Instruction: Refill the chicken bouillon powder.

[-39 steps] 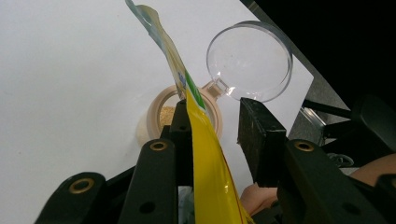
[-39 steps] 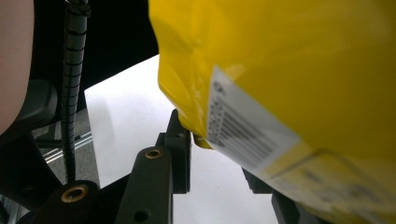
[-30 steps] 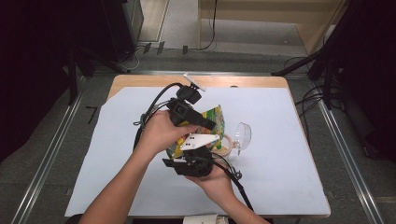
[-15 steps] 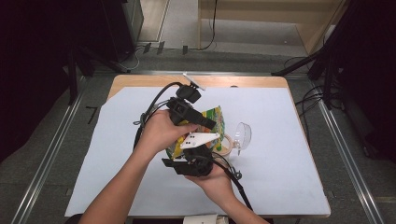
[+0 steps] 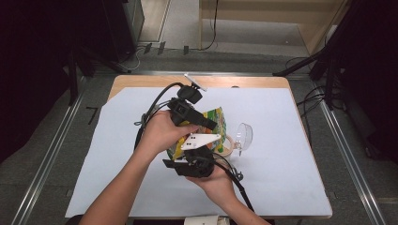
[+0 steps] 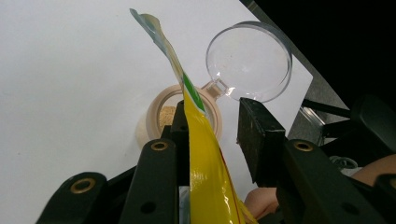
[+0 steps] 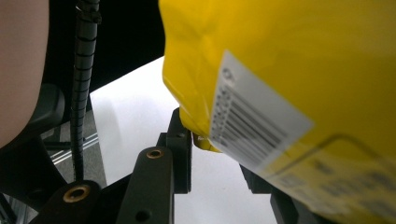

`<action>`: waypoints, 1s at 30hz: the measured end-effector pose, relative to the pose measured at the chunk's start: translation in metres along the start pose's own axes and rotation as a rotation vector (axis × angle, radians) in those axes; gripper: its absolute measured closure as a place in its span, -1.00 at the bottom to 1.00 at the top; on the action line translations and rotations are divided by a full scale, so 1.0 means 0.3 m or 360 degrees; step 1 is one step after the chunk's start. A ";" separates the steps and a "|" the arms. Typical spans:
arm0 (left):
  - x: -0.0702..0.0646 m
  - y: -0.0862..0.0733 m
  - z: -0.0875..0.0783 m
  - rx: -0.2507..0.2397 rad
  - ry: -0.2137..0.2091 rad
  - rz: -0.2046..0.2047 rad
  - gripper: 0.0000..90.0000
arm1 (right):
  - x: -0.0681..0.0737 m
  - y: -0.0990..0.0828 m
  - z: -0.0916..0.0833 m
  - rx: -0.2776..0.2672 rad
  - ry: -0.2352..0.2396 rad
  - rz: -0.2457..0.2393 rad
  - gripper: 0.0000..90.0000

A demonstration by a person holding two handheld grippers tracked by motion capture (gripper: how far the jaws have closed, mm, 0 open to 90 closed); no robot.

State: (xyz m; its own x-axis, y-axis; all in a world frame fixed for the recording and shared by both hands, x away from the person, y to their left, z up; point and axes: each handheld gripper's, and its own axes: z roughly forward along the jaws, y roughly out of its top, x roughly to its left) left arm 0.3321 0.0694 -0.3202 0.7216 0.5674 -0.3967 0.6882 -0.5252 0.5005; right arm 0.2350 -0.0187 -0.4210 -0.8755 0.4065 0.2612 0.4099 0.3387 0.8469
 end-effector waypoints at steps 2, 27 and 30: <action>0.004 0.000 0.000 0.0000 0.0003 -0.0005 0.52 | 0.005 0.002 -0.001 0.0002 0.0006 0.0006 0.54; 0.010 0.001 0.003 -0.0023 -0.0001 -0.0007 0.53 | 0.015 0.002 -0.002 0.0004 -0.0008 0.0007 0.54; 0.012 0.000 0.004 -0.0023 -0.0005 -0.0008 0.53 | 0.015 0.002 -0.002 0.0005 -0.0008 0.0006 0.54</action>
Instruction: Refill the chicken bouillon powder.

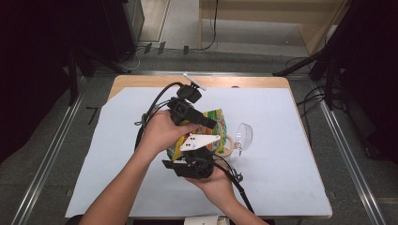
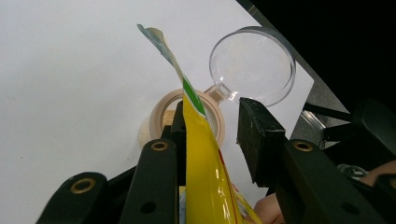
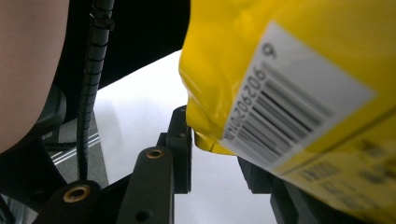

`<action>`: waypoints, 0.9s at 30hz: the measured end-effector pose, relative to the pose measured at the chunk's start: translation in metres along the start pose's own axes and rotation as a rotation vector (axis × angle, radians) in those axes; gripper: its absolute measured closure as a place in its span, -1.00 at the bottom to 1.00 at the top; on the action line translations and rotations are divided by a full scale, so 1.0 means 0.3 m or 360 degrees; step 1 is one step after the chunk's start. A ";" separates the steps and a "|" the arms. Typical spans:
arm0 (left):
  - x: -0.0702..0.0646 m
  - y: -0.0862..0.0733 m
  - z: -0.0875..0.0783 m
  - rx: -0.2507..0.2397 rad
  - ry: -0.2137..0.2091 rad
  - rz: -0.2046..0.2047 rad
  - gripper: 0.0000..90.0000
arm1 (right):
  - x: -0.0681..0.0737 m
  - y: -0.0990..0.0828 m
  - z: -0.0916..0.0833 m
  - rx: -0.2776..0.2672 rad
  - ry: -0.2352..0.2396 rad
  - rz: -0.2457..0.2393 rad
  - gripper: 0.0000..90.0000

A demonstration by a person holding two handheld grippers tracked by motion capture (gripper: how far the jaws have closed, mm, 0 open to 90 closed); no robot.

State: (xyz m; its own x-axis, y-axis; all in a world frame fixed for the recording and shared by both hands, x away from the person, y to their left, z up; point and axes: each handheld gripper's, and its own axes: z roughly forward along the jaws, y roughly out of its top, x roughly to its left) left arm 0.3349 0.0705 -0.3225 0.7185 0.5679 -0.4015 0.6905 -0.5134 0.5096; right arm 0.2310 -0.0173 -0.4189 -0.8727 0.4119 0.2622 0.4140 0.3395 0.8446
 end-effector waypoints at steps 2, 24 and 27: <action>0.005 -0.001 0.002 0.0004 -0.0005 -0.0005 0.53 | -0.001 -0.002 0.001 -0.0002 -0.0002 -0.0001 0.54; 0.011 -0.020 0.011 0.0042 -0.0027 -0.0001 0.52 | -0.004 -0.025 0.008 0.0007 -0.0004 -0.0039 0.42; 0.015 -0.025 0.011 0.0045 -0.0030 -0.0009 0.52 | 0.000 -0.030 0.013 0.0017 0.0004 -0.0059 0.39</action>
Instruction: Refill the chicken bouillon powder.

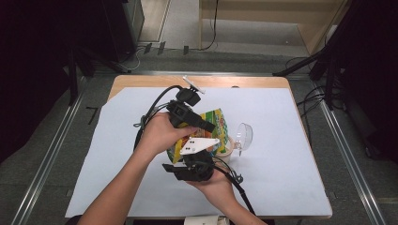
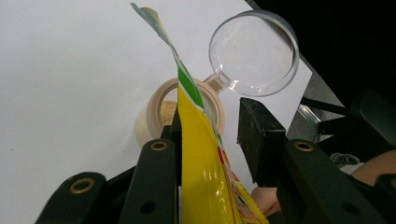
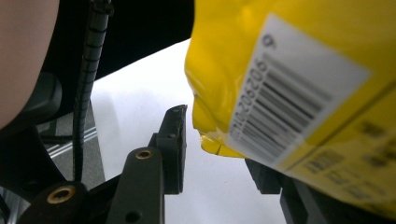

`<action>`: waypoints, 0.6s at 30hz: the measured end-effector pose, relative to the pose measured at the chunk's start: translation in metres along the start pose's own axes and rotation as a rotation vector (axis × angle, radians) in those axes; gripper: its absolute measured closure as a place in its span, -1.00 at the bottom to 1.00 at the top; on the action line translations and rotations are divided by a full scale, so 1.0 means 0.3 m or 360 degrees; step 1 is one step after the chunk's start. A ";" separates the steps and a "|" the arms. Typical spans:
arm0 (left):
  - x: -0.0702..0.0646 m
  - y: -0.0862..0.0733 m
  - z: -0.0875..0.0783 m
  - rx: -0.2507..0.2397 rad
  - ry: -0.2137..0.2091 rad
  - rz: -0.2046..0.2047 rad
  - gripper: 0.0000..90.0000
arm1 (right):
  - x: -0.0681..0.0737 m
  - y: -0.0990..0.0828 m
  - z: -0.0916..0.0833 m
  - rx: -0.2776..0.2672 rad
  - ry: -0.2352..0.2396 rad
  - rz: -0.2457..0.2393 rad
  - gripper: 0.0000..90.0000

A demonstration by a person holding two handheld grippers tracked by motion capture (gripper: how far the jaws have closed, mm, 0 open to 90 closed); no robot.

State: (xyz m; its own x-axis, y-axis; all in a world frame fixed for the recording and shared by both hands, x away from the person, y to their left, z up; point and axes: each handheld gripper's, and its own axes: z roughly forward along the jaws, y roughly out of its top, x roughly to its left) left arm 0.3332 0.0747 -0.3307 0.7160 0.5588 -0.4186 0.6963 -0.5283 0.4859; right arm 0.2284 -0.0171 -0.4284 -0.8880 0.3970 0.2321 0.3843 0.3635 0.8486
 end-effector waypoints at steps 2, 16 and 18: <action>0.003 -0.003 0.000 0.0001 -0.0006 0.0002 0.51 | 0.000 -0.003 0.001 0.0001 -0.0001 -0.0022 0.37; 0.000 -0.029 0.000 0.0026 0.0014 0.0058 0.61 | -0.001 -0.024 0.015 0.0015 0.0028 -0.0026 0.31; 0.004 -0.034 -0.001 0.0038 0.0032 0.0054 0.63 | -0.002 -0.030 0.020 0.0027 0.0031 -0.0022 0.29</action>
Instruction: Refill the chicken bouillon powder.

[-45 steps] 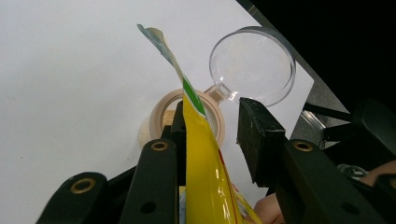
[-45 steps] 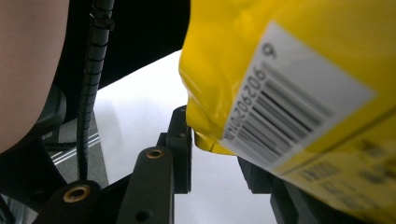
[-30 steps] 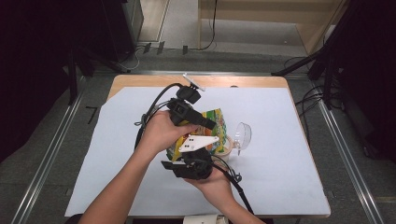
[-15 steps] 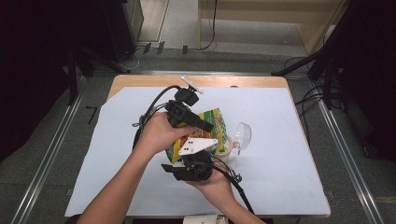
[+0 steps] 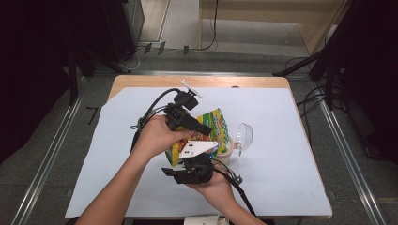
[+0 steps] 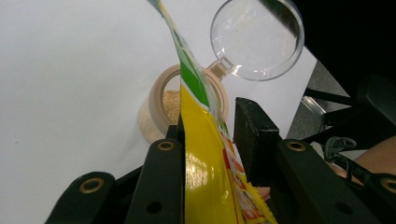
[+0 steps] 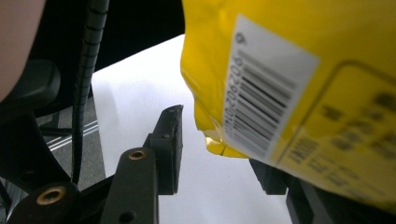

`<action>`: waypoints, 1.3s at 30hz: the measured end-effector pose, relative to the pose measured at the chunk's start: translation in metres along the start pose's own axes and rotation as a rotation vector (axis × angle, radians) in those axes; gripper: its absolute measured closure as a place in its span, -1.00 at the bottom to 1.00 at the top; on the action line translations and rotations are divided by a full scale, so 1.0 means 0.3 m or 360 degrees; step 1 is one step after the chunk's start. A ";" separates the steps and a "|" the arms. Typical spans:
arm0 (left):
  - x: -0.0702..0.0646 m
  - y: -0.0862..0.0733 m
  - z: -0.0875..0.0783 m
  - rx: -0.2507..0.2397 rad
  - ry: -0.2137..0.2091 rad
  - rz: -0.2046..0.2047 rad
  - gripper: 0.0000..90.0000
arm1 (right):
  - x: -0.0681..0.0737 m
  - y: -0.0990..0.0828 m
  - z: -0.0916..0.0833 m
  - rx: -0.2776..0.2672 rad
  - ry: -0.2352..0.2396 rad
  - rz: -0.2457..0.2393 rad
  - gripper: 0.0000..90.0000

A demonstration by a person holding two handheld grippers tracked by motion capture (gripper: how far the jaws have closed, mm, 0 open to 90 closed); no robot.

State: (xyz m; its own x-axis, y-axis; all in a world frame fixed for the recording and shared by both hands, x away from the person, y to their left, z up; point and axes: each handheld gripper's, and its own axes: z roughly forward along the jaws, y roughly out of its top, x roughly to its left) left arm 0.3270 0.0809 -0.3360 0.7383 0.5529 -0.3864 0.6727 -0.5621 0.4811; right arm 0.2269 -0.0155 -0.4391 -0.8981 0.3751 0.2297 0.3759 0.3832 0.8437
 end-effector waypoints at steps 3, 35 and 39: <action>0.006 -0.010 -0.003 0.0010 -0.0001 -0.0003 0.65 | -0.001 -0.008 0.010 0.0012 0.0003 0.0001 0.28; 0.050 -0.075 -0.068 0.0032 -0.0052 0.0110 0.93 | -0.014 -0.046 0.066 0.0065 -0.0006 -0.0005 -0.02; 0.055 -0.079 -0.073 0.0040 -0.0059 0.0120 0.93 | -0.024 -0.049 0.065 0.0061 0.0005 0.0025 -0.02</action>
State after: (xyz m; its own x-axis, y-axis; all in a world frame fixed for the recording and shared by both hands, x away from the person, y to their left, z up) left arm 0.3221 0.1168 -0.3366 0.7877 0.4858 -0.3788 0.6160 -0.6166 0.4902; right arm 0.2321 -0.0073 -0.4627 -0.8927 0.3788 0.2441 0.3982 0.4093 0.8209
